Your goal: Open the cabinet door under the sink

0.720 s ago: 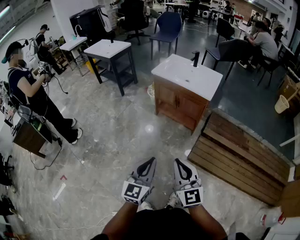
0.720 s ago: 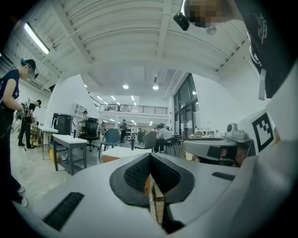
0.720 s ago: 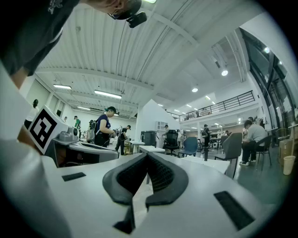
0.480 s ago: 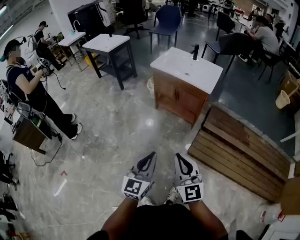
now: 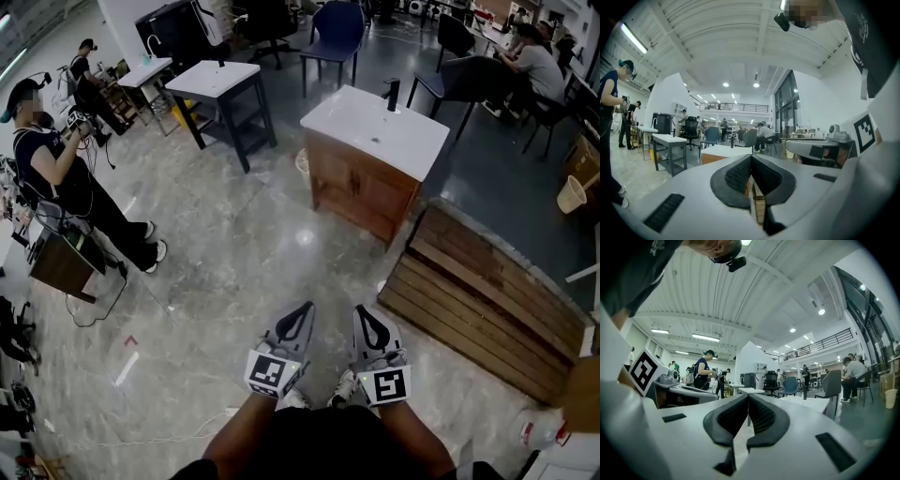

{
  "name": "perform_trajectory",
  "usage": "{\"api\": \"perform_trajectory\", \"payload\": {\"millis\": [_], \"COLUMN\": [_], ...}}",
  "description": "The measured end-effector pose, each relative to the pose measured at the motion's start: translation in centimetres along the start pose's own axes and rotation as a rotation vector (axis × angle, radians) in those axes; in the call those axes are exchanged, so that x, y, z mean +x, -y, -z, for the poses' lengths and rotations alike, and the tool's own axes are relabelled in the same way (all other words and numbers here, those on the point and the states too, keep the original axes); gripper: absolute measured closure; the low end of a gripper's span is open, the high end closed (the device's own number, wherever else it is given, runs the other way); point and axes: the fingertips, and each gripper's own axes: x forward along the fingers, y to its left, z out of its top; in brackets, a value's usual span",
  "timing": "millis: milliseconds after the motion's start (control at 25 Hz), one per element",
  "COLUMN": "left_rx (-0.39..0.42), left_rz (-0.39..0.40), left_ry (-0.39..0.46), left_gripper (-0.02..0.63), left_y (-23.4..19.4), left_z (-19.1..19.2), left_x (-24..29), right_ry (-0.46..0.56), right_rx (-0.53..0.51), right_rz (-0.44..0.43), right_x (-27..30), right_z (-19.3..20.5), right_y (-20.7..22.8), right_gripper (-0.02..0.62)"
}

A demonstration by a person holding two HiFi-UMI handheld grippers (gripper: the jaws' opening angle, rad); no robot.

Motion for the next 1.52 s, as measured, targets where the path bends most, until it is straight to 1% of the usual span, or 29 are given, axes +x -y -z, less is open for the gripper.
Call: {"api": "perform_trajectory", "payload": {"millis": [80,200,320,400,560,680,800,960,1160,1280,1400,1520], "left_rx": [0.007,0.007,0.024,0.024,0.018,0.025,0.012,-0.003,-0.017,-0.016,0.004,-0.001], "left_rz": [-0.005,-0.016,-0.029,-0.036,-0.043,-0.034,-0.018,0.015,0.066,0.093,0.129,0.136], "left_ry": [-0.010,-0.030,-0.022,-0.020,-0.028,-0.036,-0.032,-0.031,-0.014,-0.021,-0.035,-0.033], "left_gripper": [0.583,0.583,0.583,0.583,0.583,0.583,0.583,0.583,0.583,0.583,0.583,0.583], "left_y": [0.2,0.5,0.8,0.7,-0.2,-1.6,-3.8,-7.8,-12.9,-16.1,-18.5,-20.7], "left_z": [0.2,0.4,0.4,0.4,0.6,1.0,1.3,1.7,-0.1,0.1,0.5,0.3], "left_x": [0.5,1.5,2.2,2.6,3.6,4.7,6.3,8.5,11.1,12.2,13.4,14.6], "right_ry": [-0.040,-0.015,-0.004,-0.012,-0.027,-0.015,-0.015,-0.032,-0.085,-0.103,-0.105,-0.106], "right_rx": [-0.009,0.002,0.017,0.009,0.000,0.010,0.011,-0.004,-0.035,-0.048,-0.057,-0.053], "right_rz": [-0.007,-0.007,-0.008,-0.009,-0.016,-0.010,0.004,0.017,0.051,0.080,0.121,0.154], "right_x": [-0.4,-0.2,-0.1,0.0,1.1,3.0,5.5,9.7,15.1,17.9,20.0,22.0], "right_z": [1.2,0.7,0.9,1.2,1.8,1.7,2.1,3.2,4.6,5.1,5.3,5.3], "right_y": [1.0,2.5,3.6,4.2,4.9,4.9,4.9,4.8,4.8,4.7,4.9,4.6], "right_gripper": [0.572,0.572,0.572,0.572,0.572,0.572,0.572,0.572,0.572,0.572,0.572,0.572]}}
